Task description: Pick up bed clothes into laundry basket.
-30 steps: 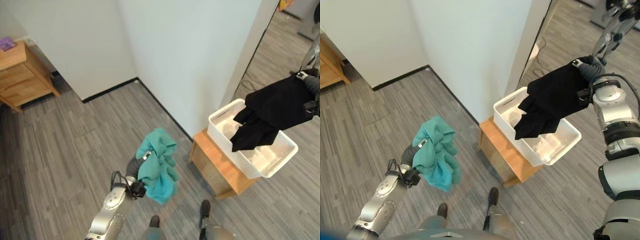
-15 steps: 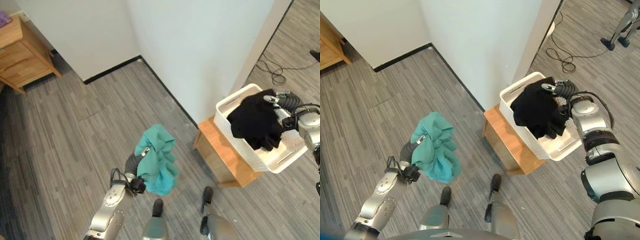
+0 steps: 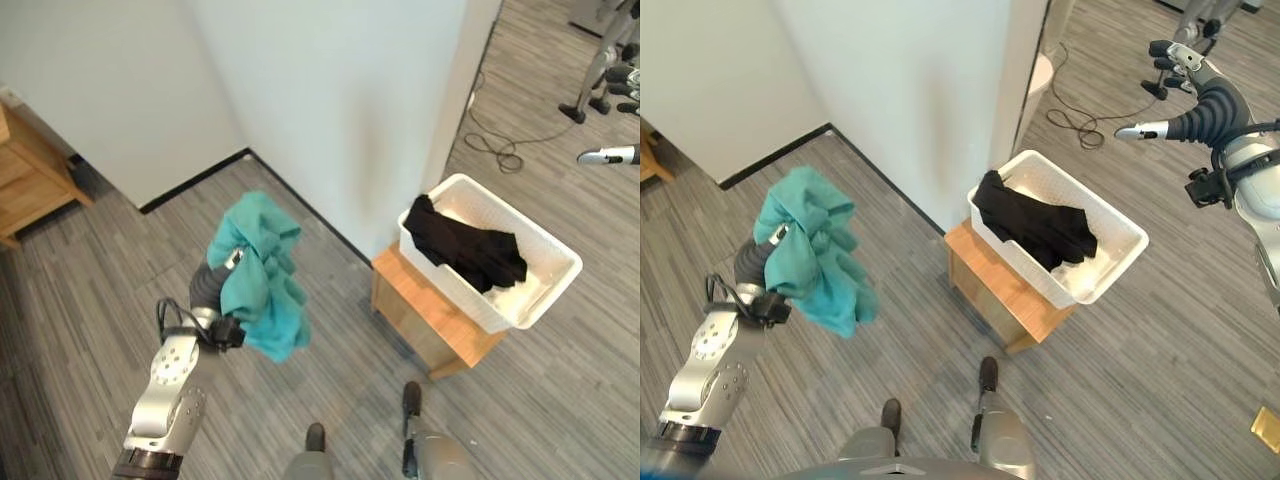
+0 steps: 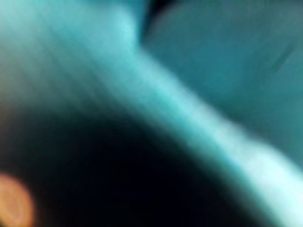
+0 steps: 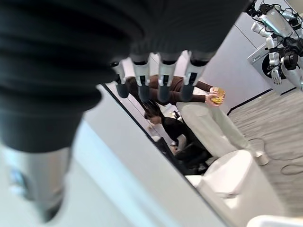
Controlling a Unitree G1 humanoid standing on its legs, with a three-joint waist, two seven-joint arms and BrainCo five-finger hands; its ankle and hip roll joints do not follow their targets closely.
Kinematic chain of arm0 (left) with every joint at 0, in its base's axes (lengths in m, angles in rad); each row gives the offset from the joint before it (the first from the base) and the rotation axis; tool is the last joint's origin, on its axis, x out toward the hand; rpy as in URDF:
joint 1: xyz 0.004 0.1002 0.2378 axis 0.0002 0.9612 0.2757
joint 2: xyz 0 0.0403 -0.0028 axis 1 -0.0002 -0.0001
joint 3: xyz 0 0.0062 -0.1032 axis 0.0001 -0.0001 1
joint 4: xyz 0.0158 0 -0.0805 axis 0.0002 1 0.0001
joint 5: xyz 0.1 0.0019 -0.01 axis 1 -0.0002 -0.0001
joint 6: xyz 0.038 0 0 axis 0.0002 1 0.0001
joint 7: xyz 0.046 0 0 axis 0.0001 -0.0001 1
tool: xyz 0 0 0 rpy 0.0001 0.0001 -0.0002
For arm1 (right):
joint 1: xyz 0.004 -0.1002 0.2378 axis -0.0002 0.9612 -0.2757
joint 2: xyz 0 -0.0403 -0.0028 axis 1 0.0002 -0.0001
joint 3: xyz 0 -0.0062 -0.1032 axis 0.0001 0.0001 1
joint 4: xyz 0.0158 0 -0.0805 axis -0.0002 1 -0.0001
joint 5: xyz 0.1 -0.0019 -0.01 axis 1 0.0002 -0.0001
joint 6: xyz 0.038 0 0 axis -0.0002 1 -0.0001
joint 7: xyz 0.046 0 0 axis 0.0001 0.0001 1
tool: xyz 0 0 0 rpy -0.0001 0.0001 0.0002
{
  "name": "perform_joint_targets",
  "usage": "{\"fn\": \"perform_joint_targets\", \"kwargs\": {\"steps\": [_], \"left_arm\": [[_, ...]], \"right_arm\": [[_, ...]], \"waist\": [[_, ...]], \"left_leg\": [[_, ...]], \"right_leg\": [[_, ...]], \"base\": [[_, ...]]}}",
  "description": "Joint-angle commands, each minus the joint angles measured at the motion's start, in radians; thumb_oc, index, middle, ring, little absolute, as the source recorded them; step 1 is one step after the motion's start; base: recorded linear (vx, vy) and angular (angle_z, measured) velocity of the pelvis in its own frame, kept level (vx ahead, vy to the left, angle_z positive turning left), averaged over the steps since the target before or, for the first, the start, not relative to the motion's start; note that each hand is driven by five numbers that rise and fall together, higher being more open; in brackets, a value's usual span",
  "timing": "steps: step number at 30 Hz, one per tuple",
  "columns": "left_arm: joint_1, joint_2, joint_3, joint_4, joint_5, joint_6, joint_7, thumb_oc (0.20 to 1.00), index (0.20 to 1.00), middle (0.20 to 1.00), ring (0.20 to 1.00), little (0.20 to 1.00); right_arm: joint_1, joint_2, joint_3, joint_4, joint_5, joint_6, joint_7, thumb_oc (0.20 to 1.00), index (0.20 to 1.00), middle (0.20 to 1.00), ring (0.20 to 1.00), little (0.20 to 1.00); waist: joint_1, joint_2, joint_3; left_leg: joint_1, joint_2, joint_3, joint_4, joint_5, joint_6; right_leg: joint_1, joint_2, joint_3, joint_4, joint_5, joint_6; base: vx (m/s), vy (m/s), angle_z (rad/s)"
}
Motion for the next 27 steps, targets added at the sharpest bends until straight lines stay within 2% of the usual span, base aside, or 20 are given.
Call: {"fn": "perform_joint_targets", "kwargs": {"steps": [1,2,4,6,8,11,12,13,14,16,18,22,27], "left_arm": [[-0.203,0.122,-0.058,0.01,-0.026,-0.111,0.015,0.2,0.2,0.2,0.2,0.2],[-0.21,0.124,-0.065,0.015,-0.027,-0.113,0.014,0.2,0.2,0.2,0.2,0.2],[-0.305,0.167,-0.116,0.062,-0.05,-0.108,0.008,0.2,0.2,0.2,0.2,0.2],[-0.403,0.174,-0.177,0.106,-0.067,-0.107,0.014,0.2,0.2,0.2,0.2,0.2],[-0.535,0.192,-0.268,0.159,-0.067,-0.103,0.016,0.2,0.2,0.2,0.2,0.2],[-0.697,0.162,-0.382,0.255,-0.111,-0.097,0.011,0.2,0.2,0.2,0.2,0.2],[-0.809,0.146,-0.457,0.329,-0.104,-0.091,0.011,0.2,0.2,0.2,0.2,0.2],[-0.814,0.145,-0.462,0.334,-0.105,-0.093,0.01,0.2,0.2,0.2,0.2,0.2],[-0.889,0.101,-0.494,0.429,-0.119,-0.091,0.016,0.2,0.2,0.2,0.2,0.2],[-0.968,0.016,-0.526,0.558,-0.169,-0.079,0.016,0.2,0.2,0.2,0.2,0.2],[-1.037,-0.03,-0.549,0.666,-0.17,-0.067,0.017,0.2,0.2,0.2,0.2,0.2],[-1.142,-0.064,-0.552,0.82,-0.075,-0.075,0.035,0.2,0.2,0.2,0.2,0.2],[-1.225,-0.068,-0.528,0.97,-0.051,-0.077,0.049,0.2,0.2,0.2,0.2,0.2]], "right_arm": [[0.156,0.13,-0.026,-0.133,0.103,-0.043,0.061,1.0,1.0,1.0,1.0,1.0],[0.168,0.134,-0.038,-0.141,0.101,-0.04,0.061,1.0,1.0,1.0,1.0,1.0],[0.246,0.194,-0.049,-0.188,0.141,-0.02,0.09,1.0,1.0,1.0,1.0,1.0],[0.307,0.29,-0.021,-0.229,0.256,-0.011,0.132,1.0,1.0,1.0,1.0,1.0],[0.354,0.345,0.015,-0.247,0.3,0.01,0.165,1.0,1.0,1.0,1.0,1.0],[0.403,0.394,0.08,-0.248,0.388,0.048,0.217,1.0,1.0,1.0,1.0,1.0],[0.427,0.404,0.125,-0.264,0.419,0.059,0.247,1.0,1.0,1.0,1.0,1.0],[0.428,0.406,0.122,-0.265,0.419,0.06,0.247,1.0,1.0,1.0,1.0,1.0],[0.437,0.411,0.166,-0.276,0.436,0.07,0.281,1.0,1.0,1.0,1.0,1.0],[0.414,0.401,0.23,-0.286,0.421,0.077,0.303,1.0,1.0,1.0,1.0,1.0],[0.385,0.41,0.275,-0.272,0.429,0.079,0.298,1.0,1.0,1.0,1.0,1.0],[0.364,0.458,0.314,-0.261,0.416,0.068,0.289,1.0,1.0,1.0,1.0,1.0],[0.393,0.551,0.309,-0.244,0.474,0.052,0.282,1.0,1.0,1.0,1.0,1.0]], "waist": [[-0.034,-0.004,-0.116],[-0.03,-0.006,-0.116],[-0.049,-0.001,-0.121],[-0.069,0.004,-0.126],[-0.084,0.004,-0.131],[-0.107,0.005,-0.136],[-0.125,0.007,-0.143],[-0.123,0.006,-0.142],[-0.138,0.006,-0.147],[-0.157,0.005,-0.148],[-0.178,0.005,-0.149],[-0.224,0.009,-0.145],[-0.291,0.016,-0.14]], "left_leg": [[-0.046,-0.011,0.003,-0.002,0.071,0.011],[-0.045,-0.011,0.002,-0.002,0.071,0.011],[-0.038,-0.011,0.009,-0.002,0.069,0.01],[-0.033,-0.011,0.017,-0.002,0.067,0.009],[-0.028,-0.011,0.023,-0.002,0.065,0.008],[-0.025,-0.014,0.033,-0.002,0.064,0.008],[-0.026,-0.014,0.04,-0.002,0.063,0.006],[-0.025,-0.014,0.041,-0.002,0.063,0.006],[-0.023,-0.014,0.051,-0.002,0.061,0.005],[-0.02,-0.014,0.065,-0.002,0.059,0.004],[-0.022,-0.011,0.084,-0.002,0.058,0.0],[-0.022,-0.006,0.14,-0.002,0.056,-0.006],[-0.02,-0.001,0.213,-0.002,0.051,-0.011]], "right_leg": [[0.136,0.0,0.041,0.018,-0.23,0.044],[0.138,0.0,0.04,0.017,-0.231,0.044],[0.142,0.001,0.046,0.017,-0.23,0.046],[0.144,0.002,0.051,0.017,-0.229,0.049],[0.145,0.0,0.057,0.016,-0.228,0.053],[0.142,0.0,0.067,0.016,-0.226,0.059],[0.139,-0.001,0.072,0.016,-0.223,0.064],[0.139,-0.001,0.072,0.016,-0.223,0.064],[0.136,-0.001,0.08,0.016,-0.221,0.069],[0.129,-0.001,0.092,0.016,-0.217,0.074],[0.118,0.001,0.108,0.016,-0.211,0.077],[0.083,0.01,0.152,0.016,-0.196,0.085],[0.039,0.024,0.213,0.016,-0.181,0.095]], "base": [[0.04,0.003,-0.13],[0.03,0.006,-0.16],[0.02,0.002,-0.11],[0.03,0.002,-0.04],[0.02,0.002,-0.07],[0.02,0.009,-0.17],[0.03,0.007,-0.05],[0.04,0.016,-0.08],[0.03,0.02,-0.08],[0.01,0.015,-0.15],[-0.01,0.017,-0.24],[0.0,0.022,-0.4],[0.03,0.006,-0.4]]}}
